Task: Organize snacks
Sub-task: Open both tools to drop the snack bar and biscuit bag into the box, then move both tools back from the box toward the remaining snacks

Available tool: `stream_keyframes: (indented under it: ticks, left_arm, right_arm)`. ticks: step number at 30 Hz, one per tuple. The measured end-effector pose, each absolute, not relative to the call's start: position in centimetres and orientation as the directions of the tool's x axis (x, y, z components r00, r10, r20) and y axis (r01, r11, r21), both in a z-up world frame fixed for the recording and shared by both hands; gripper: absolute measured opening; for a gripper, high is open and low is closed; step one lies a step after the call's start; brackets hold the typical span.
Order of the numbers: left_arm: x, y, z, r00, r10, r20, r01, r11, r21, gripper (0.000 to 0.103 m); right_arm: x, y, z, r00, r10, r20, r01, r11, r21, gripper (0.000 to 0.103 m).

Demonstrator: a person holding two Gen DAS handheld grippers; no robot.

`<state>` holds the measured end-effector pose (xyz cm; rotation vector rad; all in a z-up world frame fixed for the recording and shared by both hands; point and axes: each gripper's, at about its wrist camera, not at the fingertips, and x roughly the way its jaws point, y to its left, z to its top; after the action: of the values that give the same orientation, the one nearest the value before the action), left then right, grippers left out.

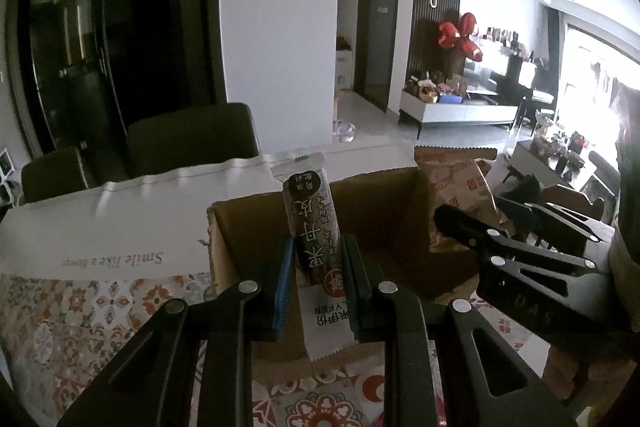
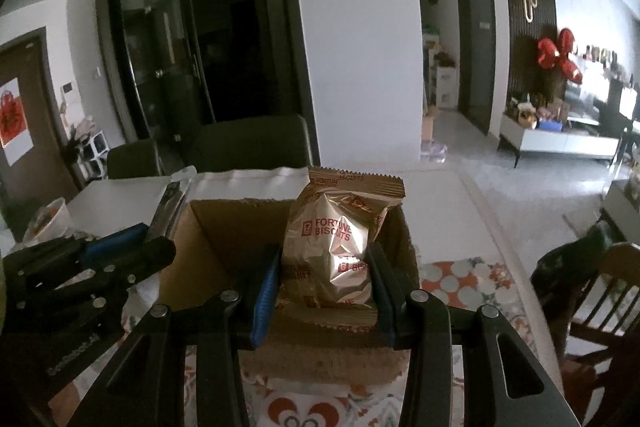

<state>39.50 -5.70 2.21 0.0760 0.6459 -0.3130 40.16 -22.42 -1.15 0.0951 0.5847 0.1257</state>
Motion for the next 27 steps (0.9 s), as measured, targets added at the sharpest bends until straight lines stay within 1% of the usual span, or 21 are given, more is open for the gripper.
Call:
stream_keyframes:
  ticks: [4, 5, 6, 7, 8, 9, 10, 11, 16, 18, 20, 23, 24, 27]
  left_arm:
    - [40.6, -6.0, 1.5, 0.739, -0.263, -0.620, 0.314, 0.949, -0.028, 0.025]
    - [40.7, -6.0, 1.4, 0.738, -0.262, -0.622, 0.315, 0.949, -0.026, 0.028]
    - [40.8, -5.9, 1.3, 0.742, -0.255, -0.620, 0.311, 0.950, -0.019, 0.035]
    - [40.8, -5.9, 1.3, 0.747, -0.250, -0.615, 0.306, 0.952, -0.015, 0.040]
    - [40.7, -5.7, 1.4, 0.758, -0.241, -0.606, 0.298, 0.955, -0.007, 0.052]
    - [40.5, -5.5, 1.5, 0.772, -0.228, -0.593, 0.285, 0.958, 0.003, 0.057]
    - [40.2, -5.4, 1.6, 0.787, -0.210, -0.580, 0.269, 0.963, 0.017, 0.057]
    - [40.0, -5.2, 1.7, 0.797, -0.193, -0.572, 0.257, 0.966, 0.031, 0.058]
    - [37.8, -4.2, 2.1, 0.828, -0.149, -0.541, 0.235, 0.968, 0.093, 0.065]
    - [36.3, -4.0, 2.4, 0.846, -0.139, -0.515, 0.227, 0.967, 0.113, 0.071]
    - [35.2, -3.6, 2.8, 0.857, -0.139, -0.496, 0.224, 0.968, 0.116, 0.076]
    - [33.2, -3.0, 3.4, 0.869, -0.153, -0.471, 0.231, 0.967, 0.112, 0.077]
    - [32.7, -2.9, 3.6, 0.872, -0.154, -0.465, 0.229, 0.967, 0.109, 0.079]
    - [30.9, -2.4, 4.3, 0.879, -0.164, -0.449, 0.237, 0.965, 0.112, 0.080]
  right_arm:
    - [41.0, -22.4, -1.7, 0.817, 0.143, -0.559, -0.097, 0.989, 0.110, 0.043]
    - [41.1, -22.2, -1.7, 0.817, 0.138, -0.561, -0.095, 0.990, 0.105, 0.043]
    - [41.3, -22.1, -1.7, 0.816, 0.131, -0.563, -0.090, 0.991, 0.099, 0.044]
    - [41.3, -22.1, -1.8, 0.816, 0.119, -0.565, -0.083, 0.993, 0.089, 0.046]
    - [41.4, -22.1, -1.8, 0.816, 0.108, -0.568, -0.074, 0.994, 0.083, 0.052]
    - [41.4, -22.2, -1.8, 0.817, 0.093, -0.569, -0.057, 0.995, 0.081, 0.069]
    - [41.2, -22.1, -1.6, 0.823, 0.080, -0.562, -0.042, 0.996, 0.081, 0.075]
    - [40.9, -22.2, -1.6, 0.827, 0.069, -0.557, -0.034, 0.997, 0.073, 0.075]
    - [39.2, -22.2, -0.7, 0.848, 0.025, -0.530, -0.001, 0.999, 0.046, 0.075]
    - [38.0, -22.0, -0.2, 0.861, 0.010, -0.508, 0.006, 1.000, 0.029, 0.075]
    - [36.7, -21.6, 0.3, 0.874, 0.000, -0.486, 0.008, 1.000, 0.013, 0.075]
    - [34.7, -21.4, 0.9, 0.886, 0.007, -0.464, -0.002, 1.000, 0.012, 0.075]
    - [34.0, -21.3, 1.1, 0.888, 0.010, -0.459, -0.004, 1.000, 0.014, 0.075]
    - [32.2, -21.1, 1.4, 0.894, 0.022, -0.447, -0.008, 0.999, 0.032, 0.075]
